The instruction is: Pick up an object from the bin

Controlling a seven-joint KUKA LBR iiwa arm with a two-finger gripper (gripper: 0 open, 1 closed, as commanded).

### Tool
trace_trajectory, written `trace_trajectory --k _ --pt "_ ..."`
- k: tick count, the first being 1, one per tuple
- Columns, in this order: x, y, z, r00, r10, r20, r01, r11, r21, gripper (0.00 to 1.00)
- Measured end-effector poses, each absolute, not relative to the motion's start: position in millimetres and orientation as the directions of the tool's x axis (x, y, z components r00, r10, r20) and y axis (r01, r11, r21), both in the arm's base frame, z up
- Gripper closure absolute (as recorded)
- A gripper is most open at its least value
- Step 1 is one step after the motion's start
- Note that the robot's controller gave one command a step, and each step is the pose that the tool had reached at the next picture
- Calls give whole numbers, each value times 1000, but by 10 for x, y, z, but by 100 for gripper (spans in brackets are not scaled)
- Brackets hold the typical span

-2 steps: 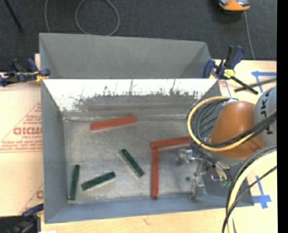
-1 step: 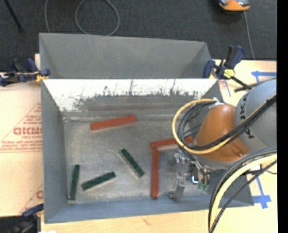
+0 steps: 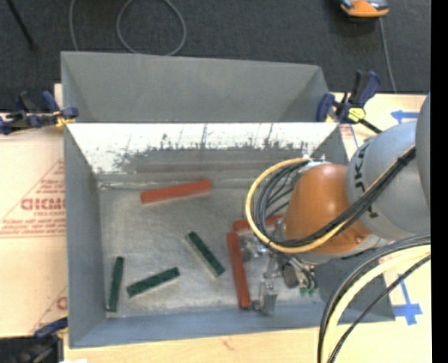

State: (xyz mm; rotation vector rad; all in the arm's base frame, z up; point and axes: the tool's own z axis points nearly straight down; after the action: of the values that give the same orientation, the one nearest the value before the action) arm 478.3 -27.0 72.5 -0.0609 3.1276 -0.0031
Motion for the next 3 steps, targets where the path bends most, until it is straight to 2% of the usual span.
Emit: trace_trajectory --k 1,2,3 --pt "4933 616 1211 -964 -265 -7 -265 964 0 0" --pt "5061 1442 696 -864 -504 -5 -504 864 1 0" --pt "5070 1426 706 -864 -503 -6 -503 864 -1 100"
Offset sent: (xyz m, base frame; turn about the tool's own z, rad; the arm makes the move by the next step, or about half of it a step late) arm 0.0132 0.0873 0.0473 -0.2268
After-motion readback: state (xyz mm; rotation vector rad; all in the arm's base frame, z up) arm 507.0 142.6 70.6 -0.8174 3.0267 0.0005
